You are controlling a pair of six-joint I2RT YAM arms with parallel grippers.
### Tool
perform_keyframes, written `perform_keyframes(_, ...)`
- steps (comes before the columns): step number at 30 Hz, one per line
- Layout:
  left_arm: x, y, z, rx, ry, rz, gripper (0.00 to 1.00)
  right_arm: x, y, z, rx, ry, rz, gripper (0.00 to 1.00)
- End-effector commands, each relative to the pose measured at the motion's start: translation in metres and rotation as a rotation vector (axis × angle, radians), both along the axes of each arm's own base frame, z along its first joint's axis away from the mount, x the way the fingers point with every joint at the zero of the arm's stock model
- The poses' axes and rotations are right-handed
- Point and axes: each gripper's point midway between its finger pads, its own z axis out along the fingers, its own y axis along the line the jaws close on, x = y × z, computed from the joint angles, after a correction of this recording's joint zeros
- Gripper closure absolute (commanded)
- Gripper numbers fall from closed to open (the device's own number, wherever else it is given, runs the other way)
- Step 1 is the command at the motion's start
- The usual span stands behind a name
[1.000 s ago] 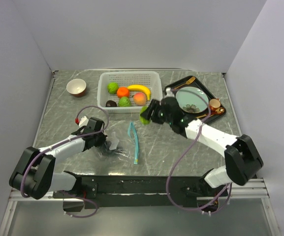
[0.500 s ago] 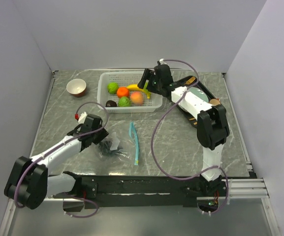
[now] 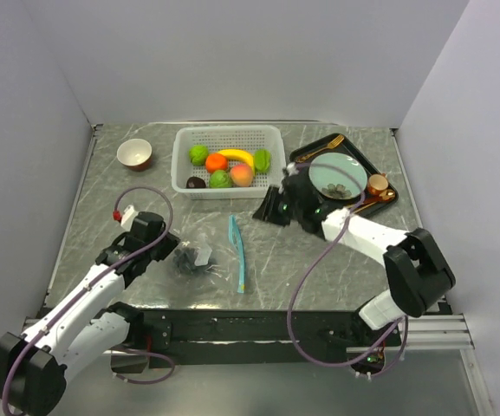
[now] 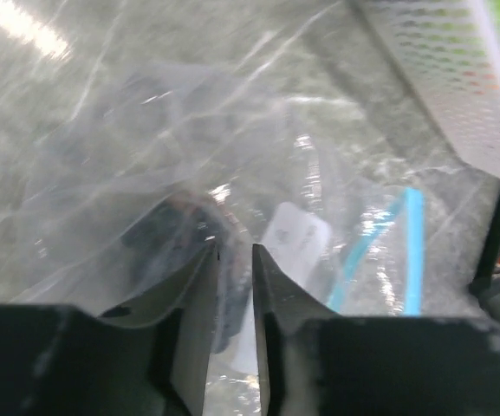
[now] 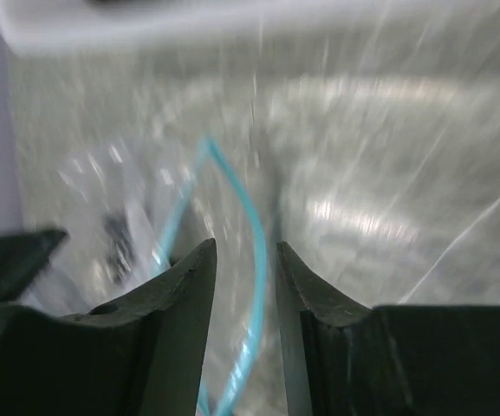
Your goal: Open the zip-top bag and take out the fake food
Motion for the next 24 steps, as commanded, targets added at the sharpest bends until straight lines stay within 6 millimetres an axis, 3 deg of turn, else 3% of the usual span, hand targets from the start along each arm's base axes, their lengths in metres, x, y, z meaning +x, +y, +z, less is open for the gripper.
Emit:
perform_keyframes(1, -0.017, 0.010, -0.023, -0.011, 0.074, 0.081, 0.77, -0.037, 0.039, -0.004, 0.125, 0.007, 0.102, 0.60)
perform_keyframes(7, -0.029, 0.026, -0.039, 0.006, 0.118, 0.181, 0.88, -0.064, 0.071, -0.026, 0.189, 0.085, 0.205, 0.62)
perform_keyframes(19, -0.032, 0.022, -0.075, 0.023, 0.197, 0.168, 0.93, -0.081, 0.127, -0.050, 0.256, 0.159, 0.341, 0.62)
perform_keyframes(24, -0.027, 0.018, -0.080, 0.035, 0.197, 0.142, 0.92, -0.089, 0.138, -0.055, 0.268, 0.167, 0.374, 0.55)
